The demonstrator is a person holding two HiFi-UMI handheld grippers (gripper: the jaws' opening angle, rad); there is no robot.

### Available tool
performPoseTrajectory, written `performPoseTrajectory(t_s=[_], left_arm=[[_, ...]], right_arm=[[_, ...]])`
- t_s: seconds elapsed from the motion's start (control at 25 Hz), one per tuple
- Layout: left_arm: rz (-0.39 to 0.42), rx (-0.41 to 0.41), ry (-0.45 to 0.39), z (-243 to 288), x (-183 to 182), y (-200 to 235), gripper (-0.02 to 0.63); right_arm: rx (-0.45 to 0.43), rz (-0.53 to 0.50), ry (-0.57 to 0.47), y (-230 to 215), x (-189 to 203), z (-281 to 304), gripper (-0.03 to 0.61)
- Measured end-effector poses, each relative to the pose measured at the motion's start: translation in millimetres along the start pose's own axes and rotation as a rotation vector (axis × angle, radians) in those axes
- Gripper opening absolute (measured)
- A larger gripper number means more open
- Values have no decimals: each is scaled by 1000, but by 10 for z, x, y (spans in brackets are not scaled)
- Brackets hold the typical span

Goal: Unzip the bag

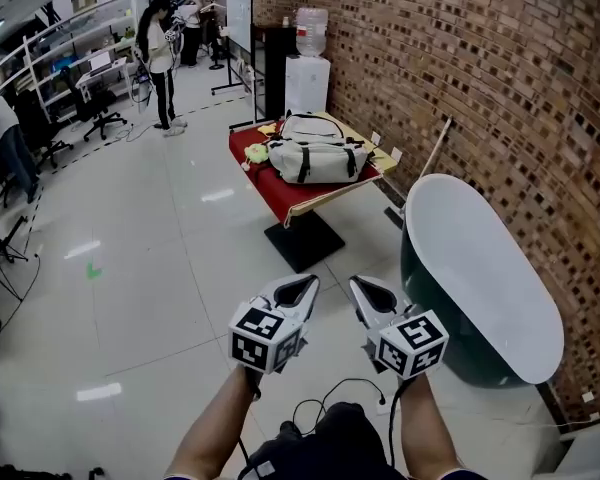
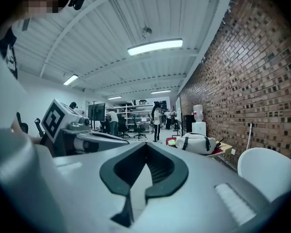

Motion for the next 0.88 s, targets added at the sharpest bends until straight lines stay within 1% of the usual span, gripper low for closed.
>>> performPoseTrajectory(t_s=[0.28,0.36,0.48,0.88], left_arm=[[15,2,22,314,-48,474,3],[23,-14,28,442,-47,648,3],[7,-47,30,697,-61,948,3],[-19,-112,31,1965,-401,1814,3]], right_arm=[[-13,17,13,-243,-31,616,6],[-33,19,7,-358,-38,857,6],[-74,12,5,-565,-48,1231,6],[-186,26,17,-1705,-220,2389,6]])
Point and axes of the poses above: the fingertips, and each gripper's own axes: z forward along the fingers, y to its left, x out of its underside, the point moved 9 cm from there along -z, backward along the fingers
